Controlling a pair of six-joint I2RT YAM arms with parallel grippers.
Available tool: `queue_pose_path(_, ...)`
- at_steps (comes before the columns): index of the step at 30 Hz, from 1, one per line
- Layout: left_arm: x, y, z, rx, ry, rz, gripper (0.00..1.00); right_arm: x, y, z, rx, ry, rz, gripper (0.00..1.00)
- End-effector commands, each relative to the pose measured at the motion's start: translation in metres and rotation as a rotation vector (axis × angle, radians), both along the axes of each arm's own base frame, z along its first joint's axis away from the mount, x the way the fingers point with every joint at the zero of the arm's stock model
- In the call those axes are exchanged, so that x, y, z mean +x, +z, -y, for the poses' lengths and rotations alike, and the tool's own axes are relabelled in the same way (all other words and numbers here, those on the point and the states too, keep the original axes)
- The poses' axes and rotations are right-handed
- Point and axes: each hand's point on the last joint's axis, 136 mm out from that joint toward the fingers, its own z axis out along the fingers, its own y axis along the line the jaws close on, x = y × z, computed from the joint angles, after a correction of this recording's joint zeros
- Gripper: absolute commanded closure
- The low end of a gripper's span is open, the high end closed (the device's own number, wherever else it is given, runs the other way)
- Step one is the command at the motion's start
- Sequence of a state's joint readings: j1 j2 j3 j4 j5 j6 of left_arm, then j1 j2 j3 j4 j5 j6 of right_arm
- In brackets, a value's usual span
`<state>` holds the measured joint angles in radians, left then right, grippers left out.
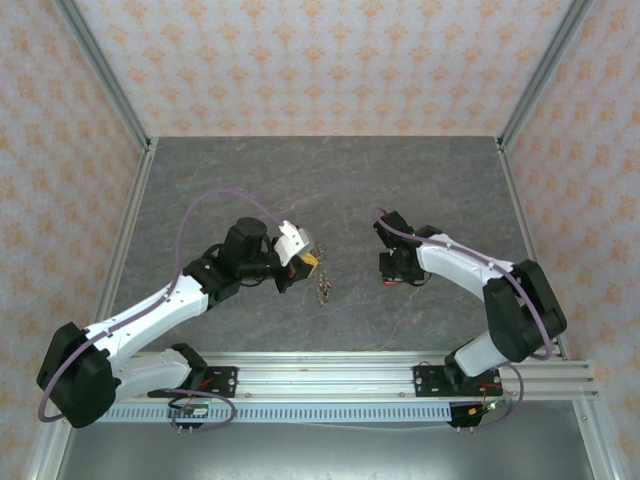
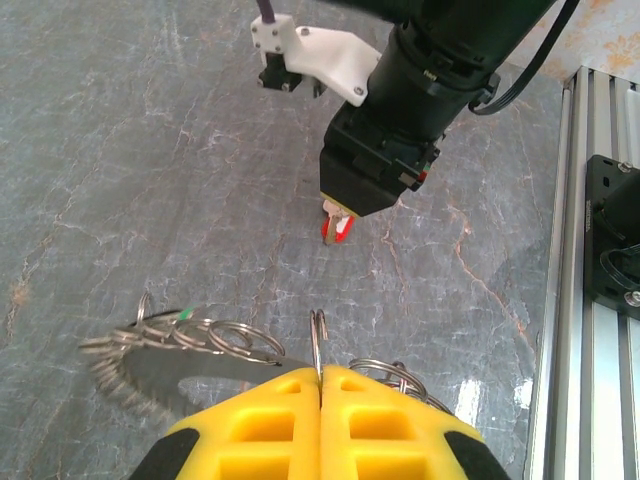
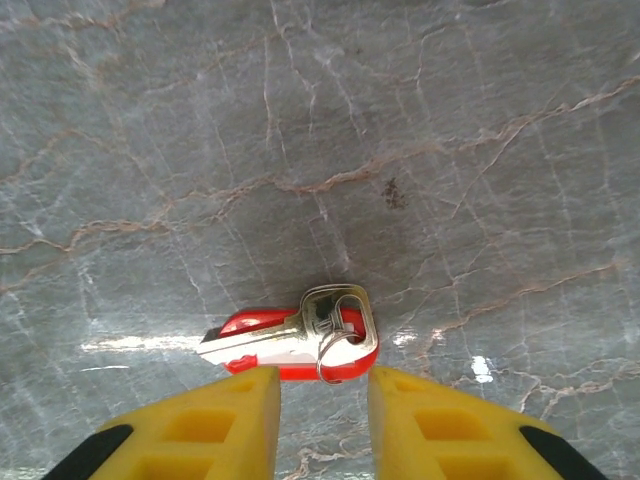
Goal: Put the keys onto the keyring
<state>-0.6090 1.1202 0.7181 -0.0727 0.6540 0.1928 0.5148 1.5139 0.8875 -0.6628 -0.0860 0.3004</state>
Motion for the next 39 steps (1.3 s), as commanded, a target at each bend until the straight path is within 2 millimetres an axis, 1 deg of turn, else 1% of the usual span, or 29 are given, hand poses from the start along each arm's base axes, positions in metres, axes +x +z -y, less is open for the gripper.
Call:
queue_pose_path(1, -0.001, 0.019, 0.006, -0.023, -0.036, 0.046, 1.0, 0.003, 0.0, 0.0, -0.025, 0.013, -0.01, 0.72)
queue_pose_path(6, 0.0, 0.019, 0.006, -0.021, -0.036, 0.043, 1.0, -0.001, -0.009, 0.003, -0.052, 0.015, -0.049, 0.72)
queue_pose_path(9, -0.001, 0.018, 0.006, -0.02, -0.038, 0.039, 1.0, -0.001, -0.013, 0.001, -0.042, 0.02, -0.055, 0.72)
queue_pose_path(12, 0.0, 0.018, 0.006, -0.02, -0.038, 0.038, 1.0, -0.001, -0.014, 0.001, -0.046, 0.019, -0.054, 0.74)
queue_pose_path(14, 0.0, 0.017, 0.006, -0.019, -0.037, 0.038, 1.0, -0.001, -0.015, 0.005, -0.067, 0.013, -0.051, 0.76)
queue_pose_path(19, 0.0, 0.017, 0.006, -0.017, -0.039, 0.036, 1.0, -0.004, -0.017, 0.007, -0.072, 0.006, -0.063, 0.79)
queue_pose_path(22, 0.0, 0.018, 0.007, -0.017, -0.039, 0.038, 1.0, -0.005, -0.019, 0.009, -0.08, -0.001, -0.067, 0.79)
queue_pose_path(26, 0.0, 0.017, 0.007, -0.015, -0.041, 0.034, 1.0, -0.006, -0.024, 0.008, -0.075, -0.003, -0.077, 0.76)
queue_pose_path(29, 0.0, 0.017, 0.007, -0.015, -0.041, 0.034, 1.0, -0.007, -0.028, 0.007, -0.078, 0.002, -0.089, 0.77)
queue_pose_path(33, 0.0, 0.018, 0.007, -0.016, -0.04, 0.036, 1.0, -0.006, -0.026, 0.011, -0.101, -0.003, -0.089, 0.82)
queue_pose_path(37, 0.0, 0.016, 0.007, -0.012, -0.04, 0.032, 1.0, -0.003, -0.018, 0.006, -0.052, -0.01, -0.047, 0.87)
queue_pose_path(39, 0.0, 0.016, 0.006, -0.011, -0.039, 0.032, 1.0, -0.003, -0.015, 0.006, -0.029, -0.023, -0.036, 0.89)
